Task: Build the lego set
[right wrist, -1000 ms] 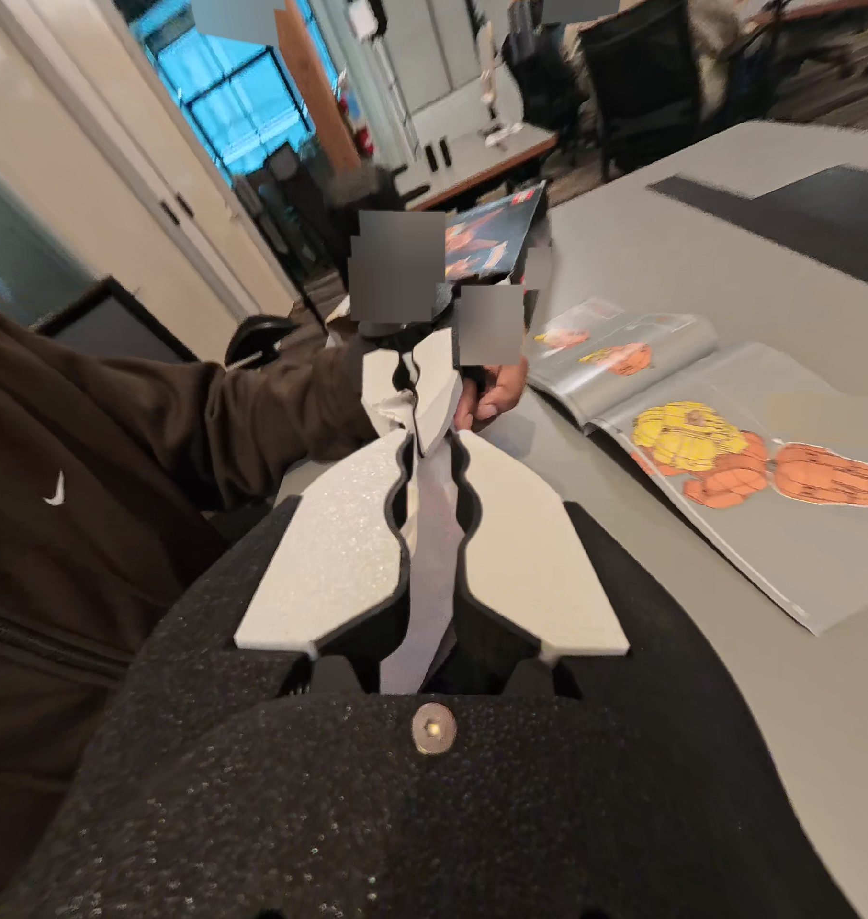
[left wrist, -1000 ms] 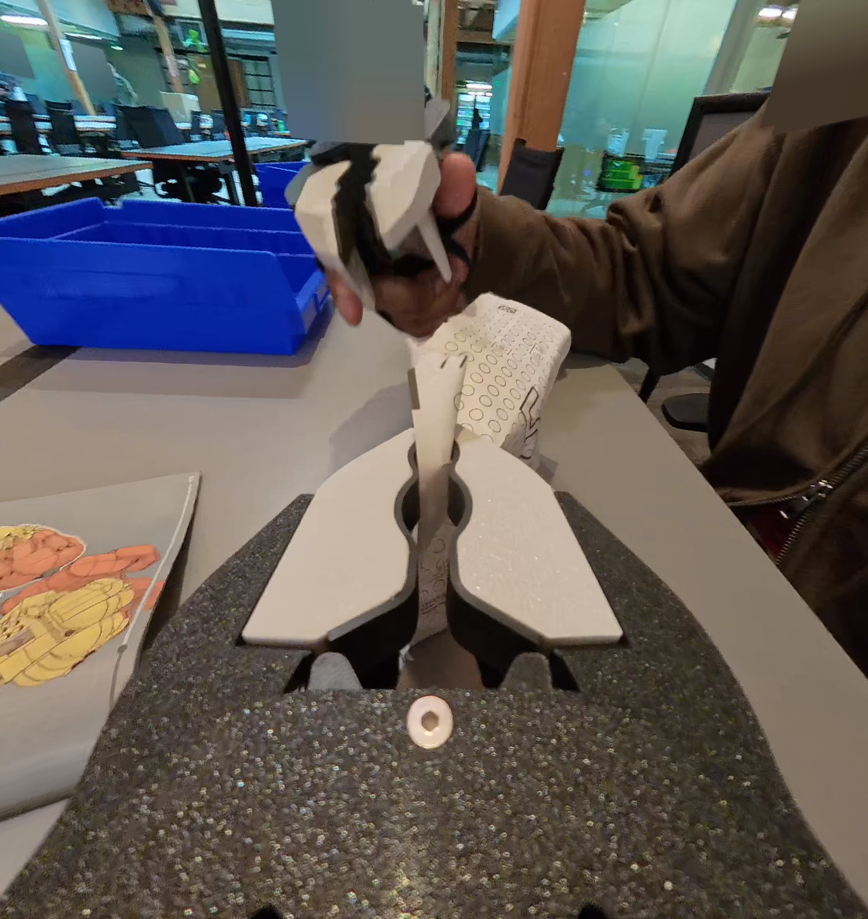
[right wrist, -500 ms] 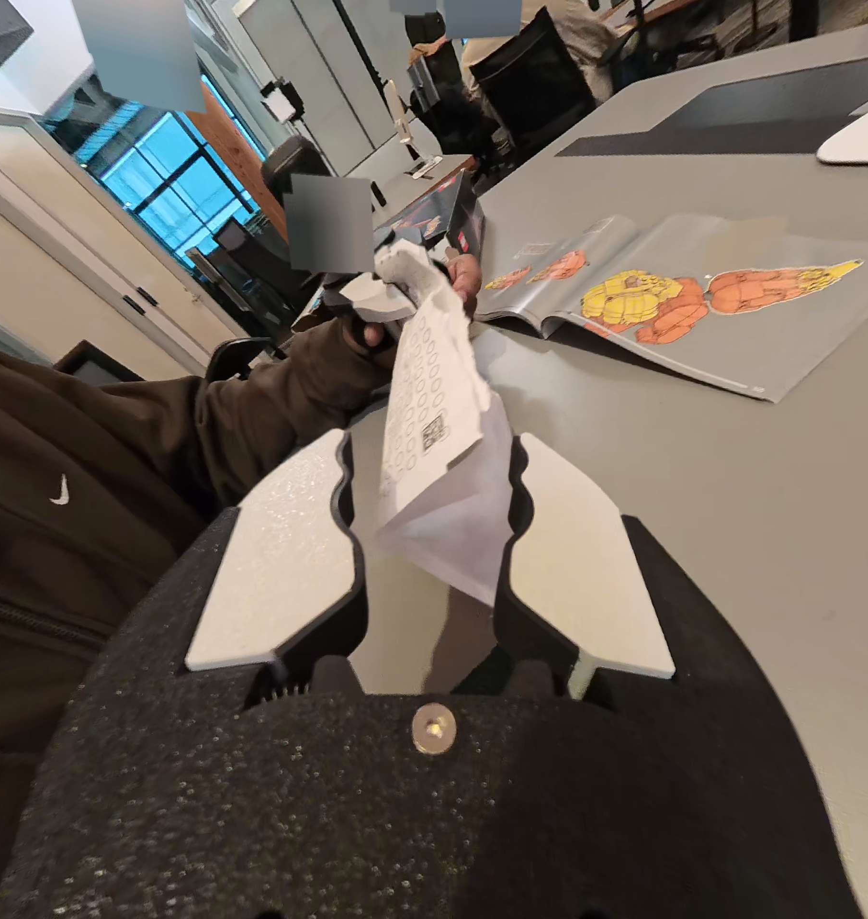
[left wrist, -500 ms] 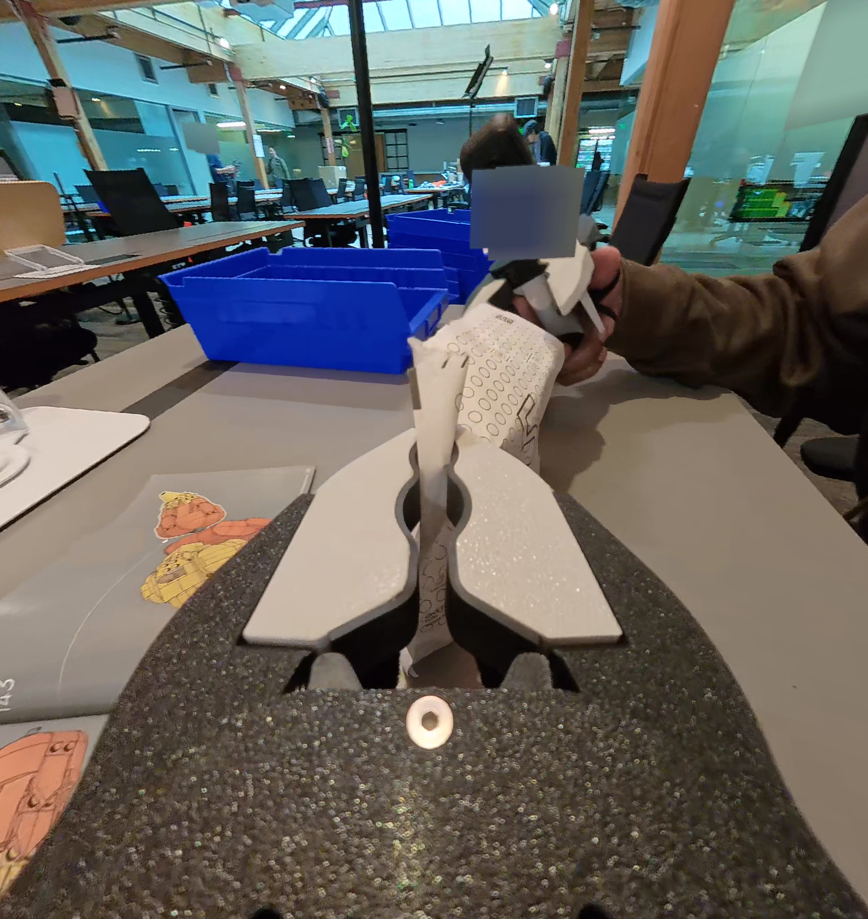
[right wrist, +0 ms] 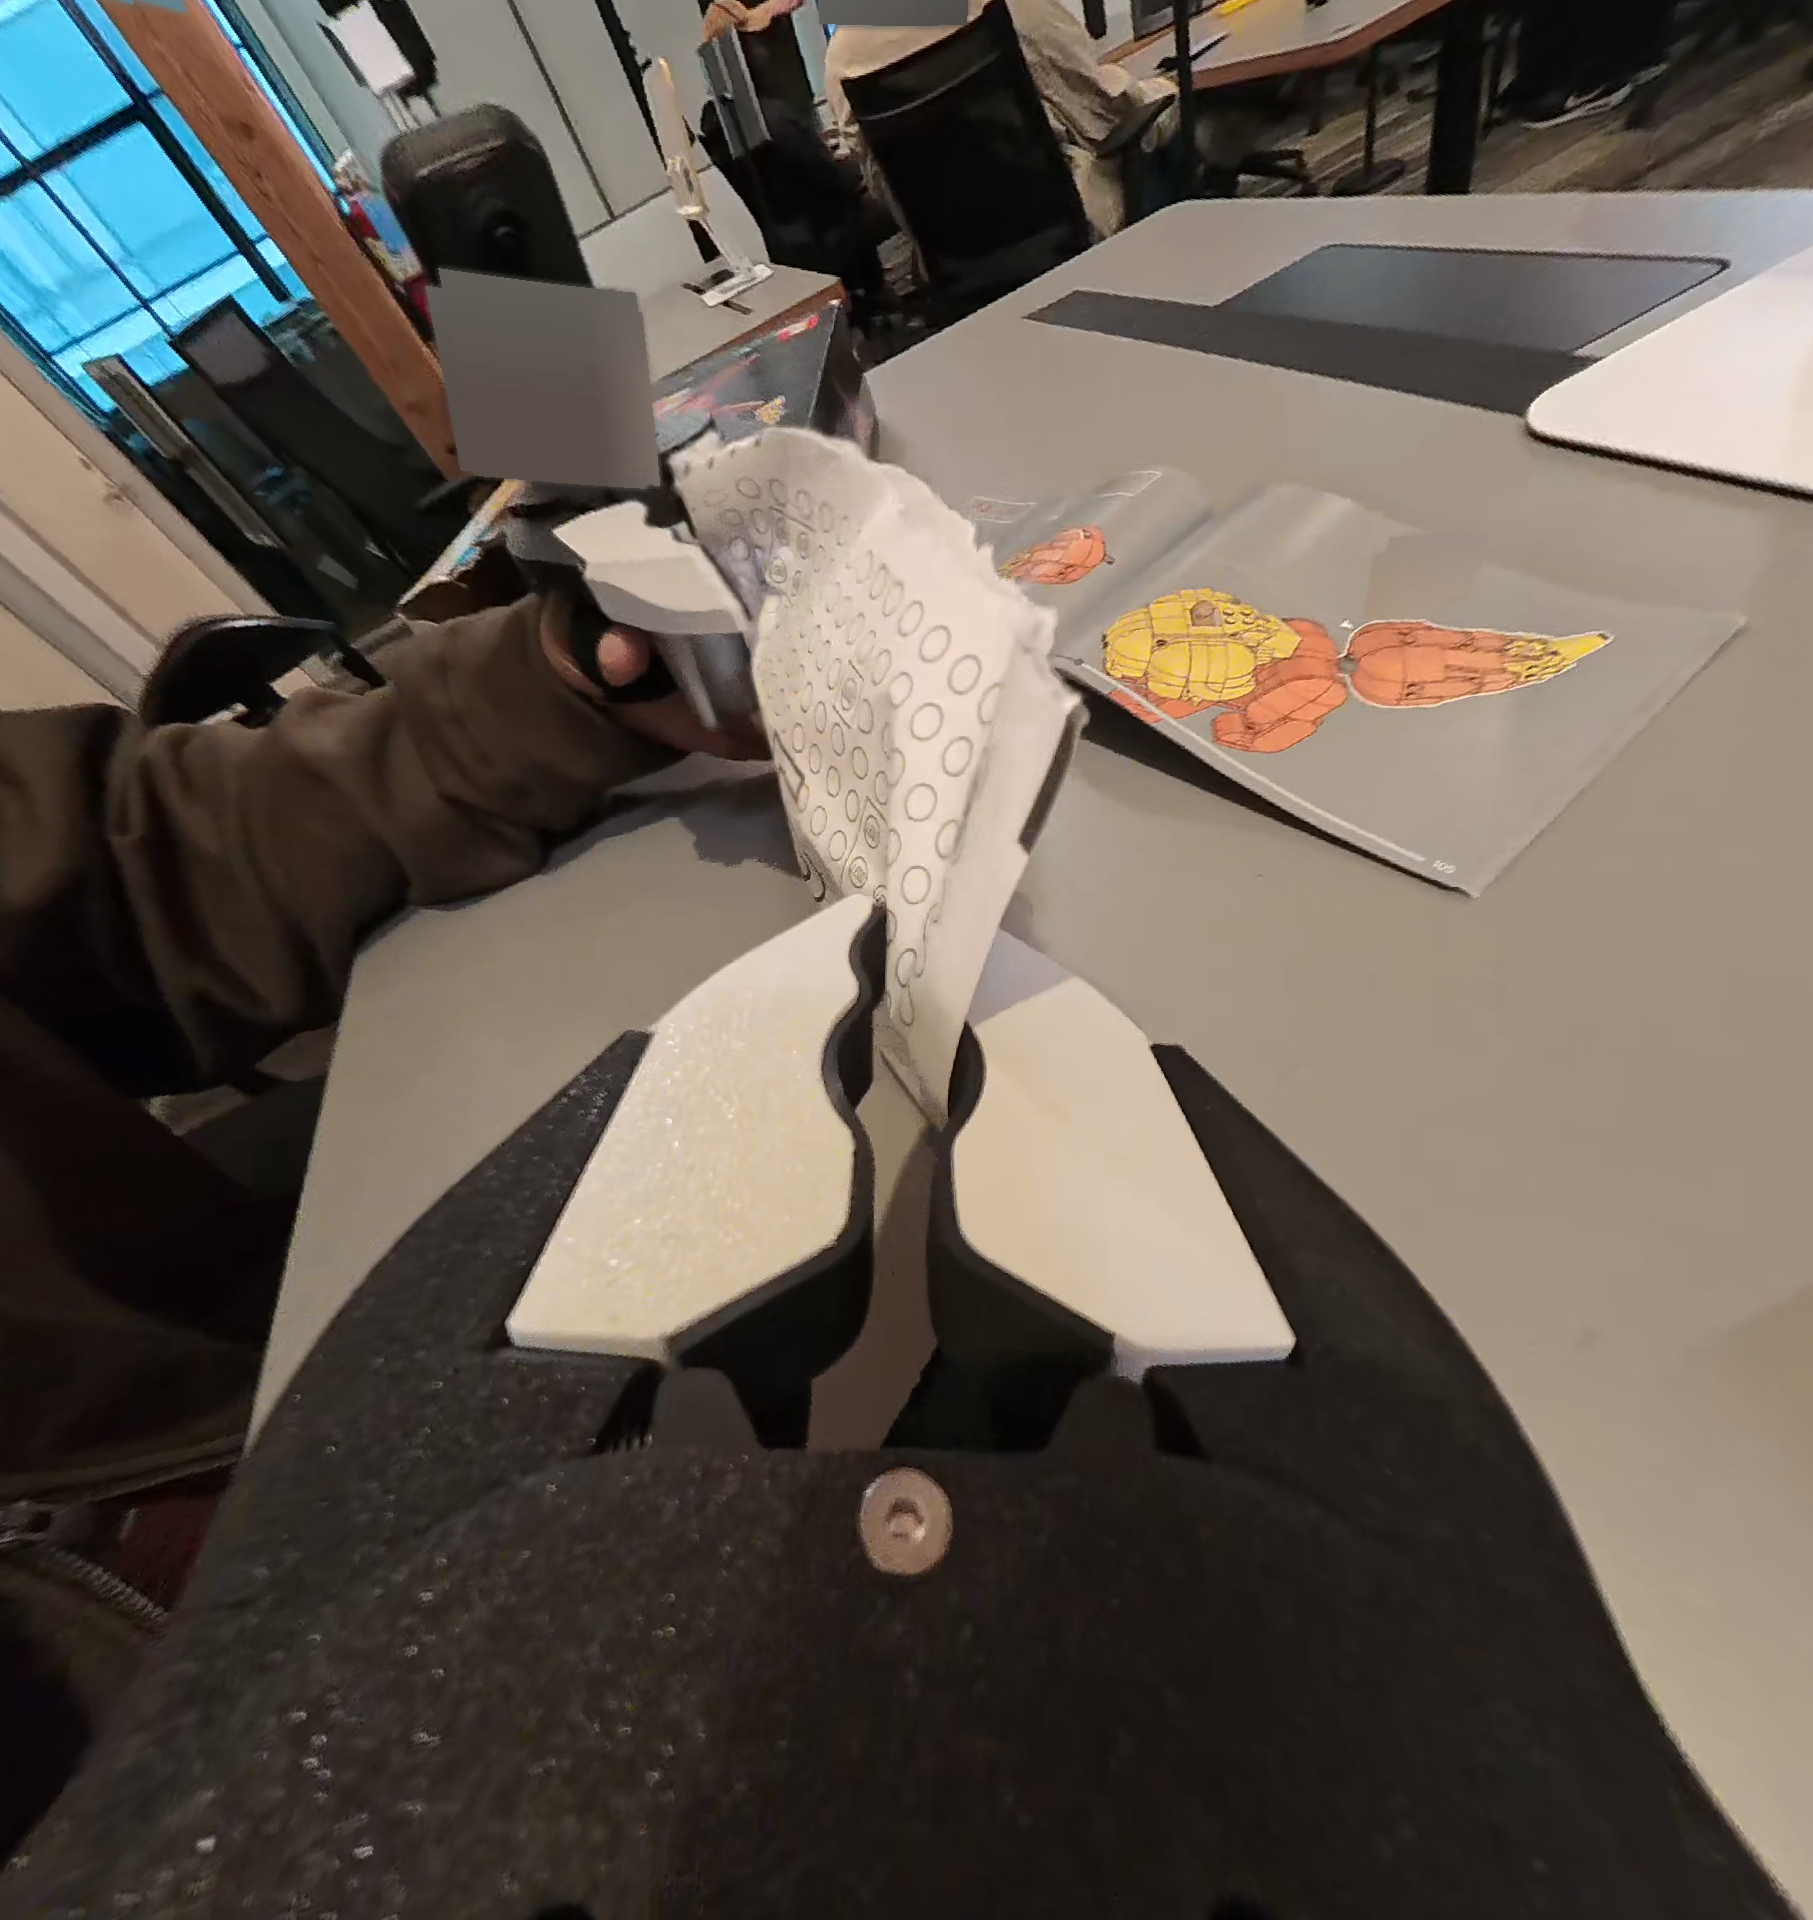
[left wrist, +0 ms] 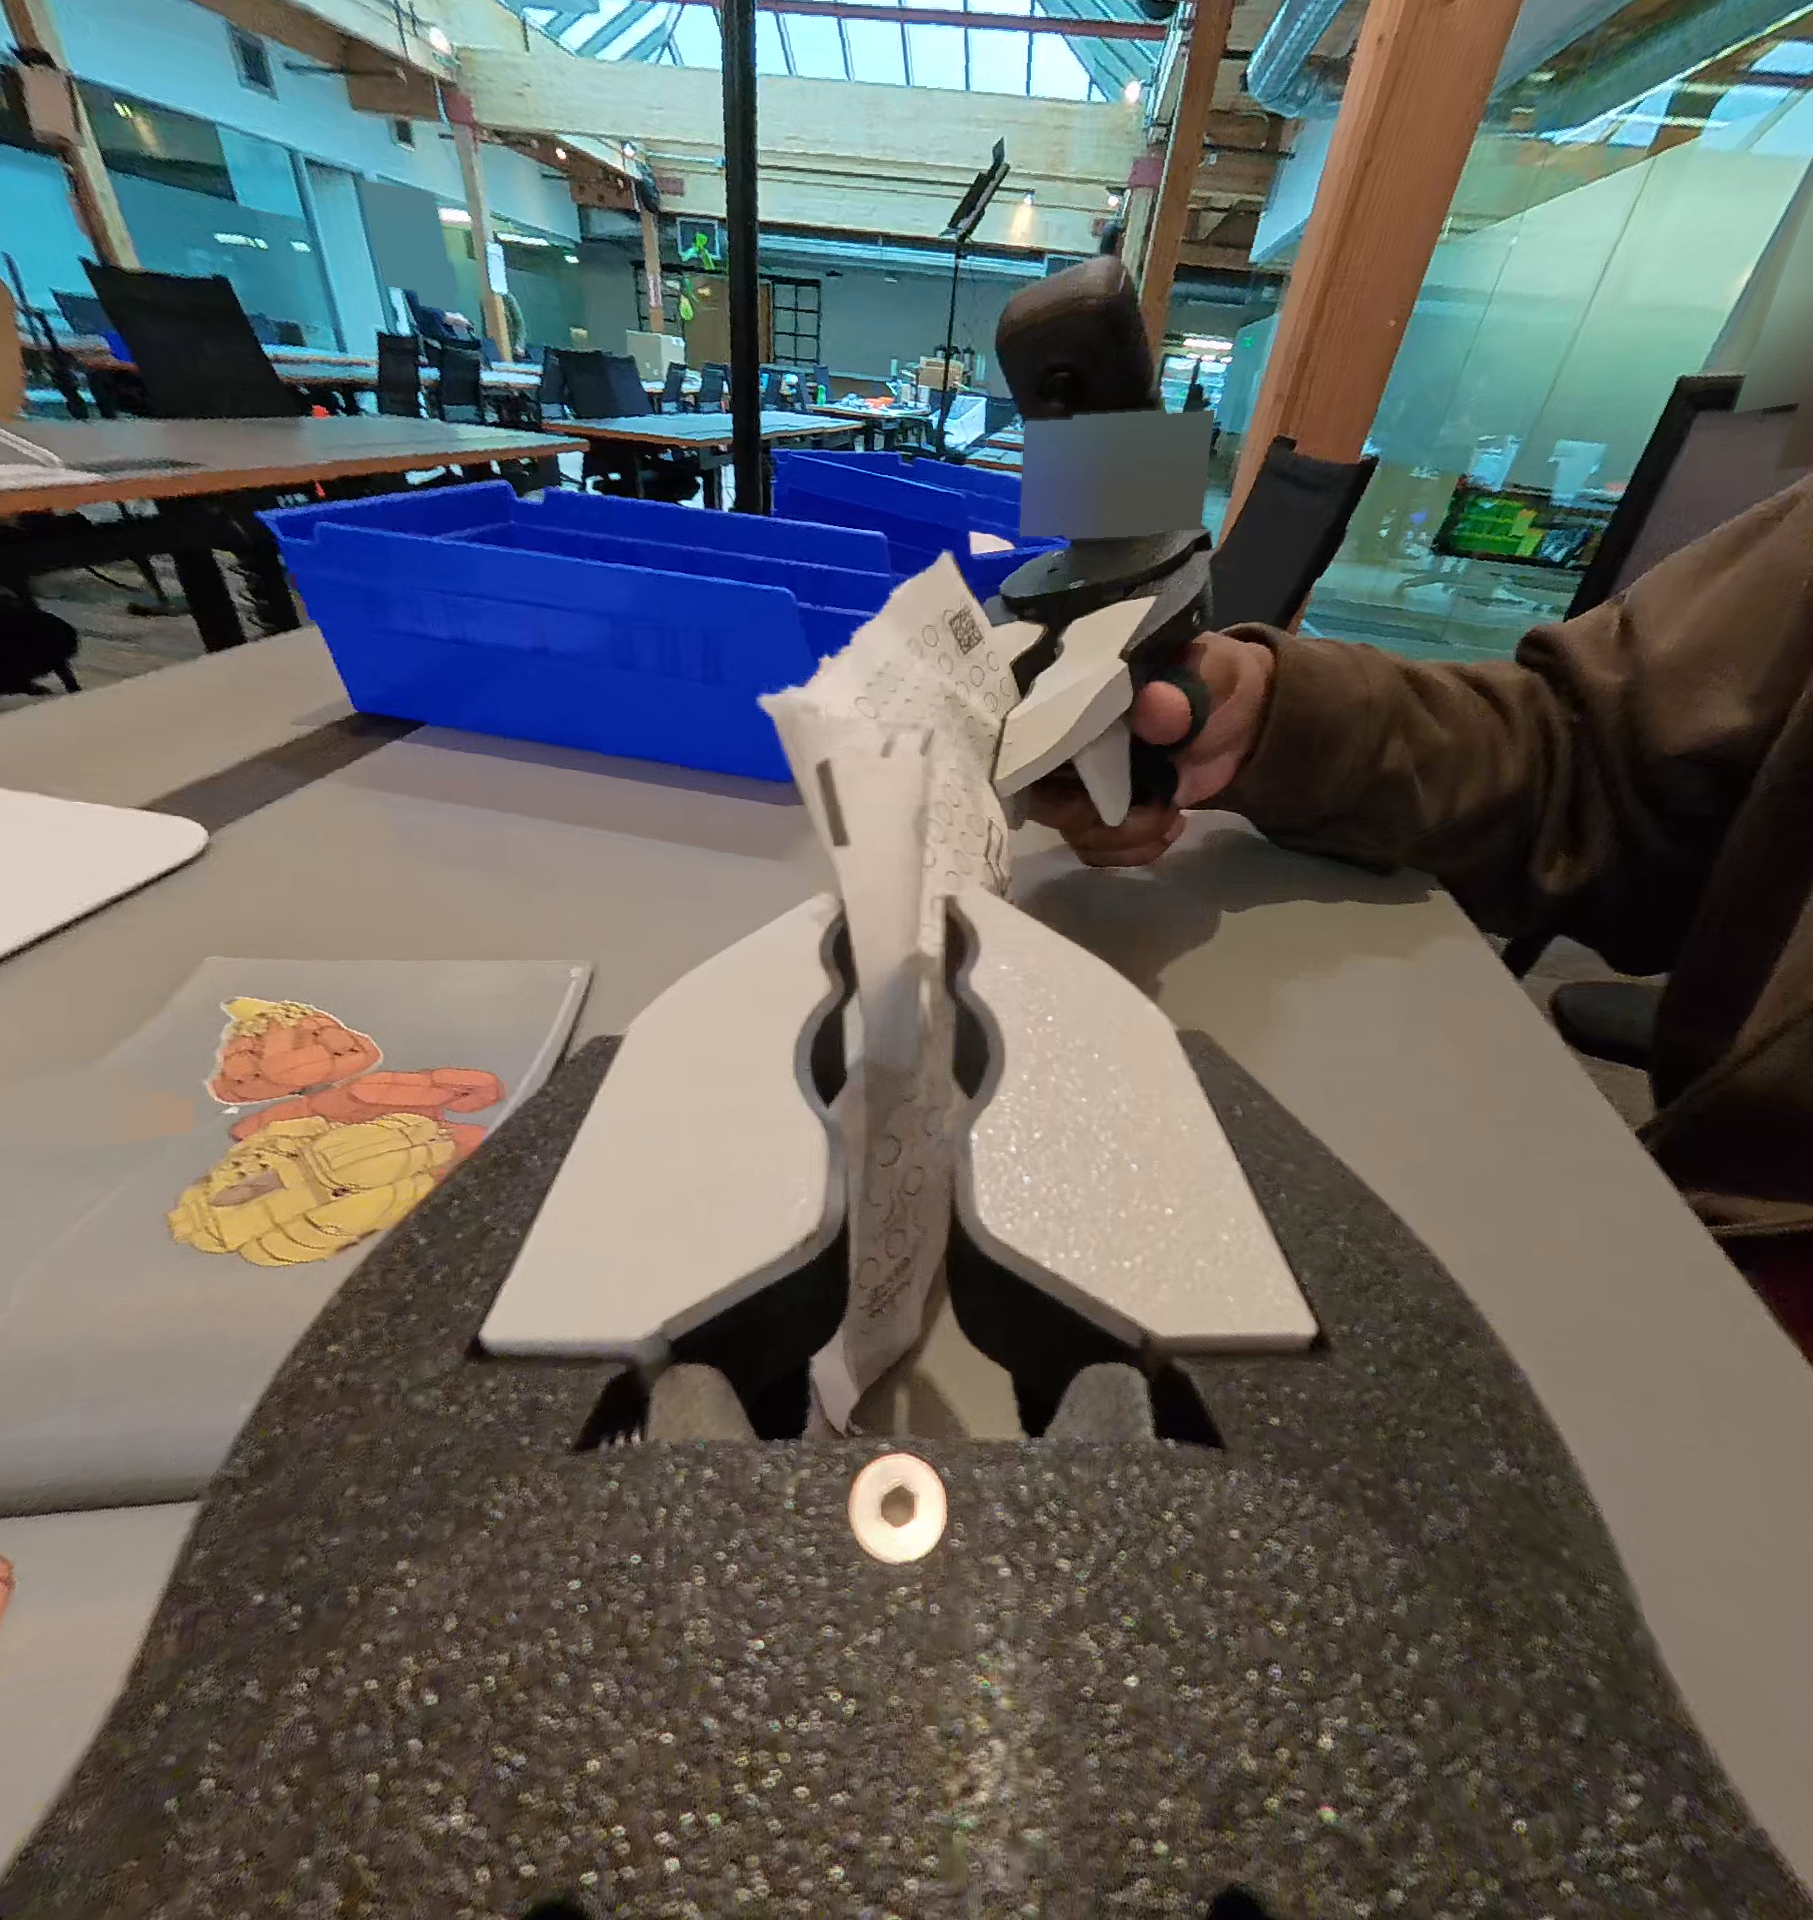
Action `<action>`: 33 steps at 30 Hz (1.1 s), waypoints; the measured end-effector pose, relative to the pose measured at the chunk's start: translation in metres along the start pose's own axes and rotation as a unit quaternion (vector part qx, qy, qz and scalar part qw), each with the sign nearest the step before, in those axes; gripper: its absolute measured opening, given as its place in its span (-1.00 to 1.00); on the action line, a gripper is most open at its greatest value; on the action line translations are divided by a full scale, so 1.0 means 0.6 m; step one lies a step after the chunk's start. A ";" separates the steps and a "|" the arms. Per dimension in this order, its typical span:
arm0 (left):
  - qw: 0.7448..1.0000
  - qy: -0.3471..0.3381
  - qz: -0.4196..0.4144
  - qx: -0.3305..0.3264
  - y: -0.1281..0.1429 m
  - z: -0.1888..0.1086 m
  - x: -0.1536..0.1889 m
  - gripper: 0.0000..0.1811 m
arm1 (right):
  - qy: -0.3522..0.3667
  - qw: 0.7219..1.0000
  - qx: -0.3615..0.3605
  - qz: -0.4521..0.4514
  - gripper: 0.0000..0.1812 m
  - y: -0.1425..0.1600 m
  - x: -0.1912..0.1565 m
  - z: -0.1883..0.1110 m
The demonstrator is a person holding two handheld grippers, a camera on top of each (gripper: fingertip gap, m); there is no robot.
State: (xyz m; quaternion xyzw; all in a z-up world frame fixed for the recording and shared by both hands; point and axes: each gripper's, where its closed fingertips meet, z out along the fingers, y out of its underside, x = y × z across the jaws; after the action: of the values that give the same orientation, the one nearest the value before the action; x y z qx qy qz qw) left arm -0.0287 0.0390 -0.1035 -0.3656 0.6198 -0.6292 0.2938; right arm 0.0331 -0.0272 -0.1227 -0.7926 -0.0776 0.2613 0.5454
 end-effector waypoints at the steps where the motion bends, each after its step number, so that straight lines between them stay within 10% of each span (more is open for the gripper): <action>1: 1.000 0.003 -0.013 -0.002 0.002 0.001 0.000 -0.72 | 0.000 1.000 0.000 -0.007 -0.95 0.000 0.000 0.000; 7: 0.998 -0.011 -0.035 -0.058 0.036 0.025 -0.006 -0.34 | -0.023 0.999 0.009 -0.028 -0.97 -0.001 -0.009 -0.002; 14: 0.998 -0.005 -0.018 -0.067 0.043 0.052 0.006 -0.89 | -0.015 0.999 0.017 -0.039 -0.98 -0.001 -0.003 -0.001; 20: 0.996 -0.036 -0.006 -0.081 0.044 0.056 -0.001 -0.93 | 0.025 0.997 0.025 -0.067 -0.93 -0.006 0.012 -0.002; 26: 0.995 -0.054 0.023 -0.086 0.043 0.054 -0.003 -0.94 | 0.125 0.981 -0.007 -0.148 -0.45 -0.025 0.035 -0.038; 33: 0.993 -0.063 0.044 -0.093 0.042 0.053 -0.005 -0.94 | 0.093 0.957 -0.063 -0.268 -0.59 -0.132 -0.031 -0.045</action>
State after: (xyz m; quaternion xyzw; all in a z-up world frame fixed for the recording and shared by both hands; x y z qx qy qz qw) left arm -0.0027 0.0218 -0.1302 -0.4029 0.6712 -0.5309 0.3244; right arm 0.0434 -0.0256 -0.0375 -0.7964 -0.2523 0.0248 0.5490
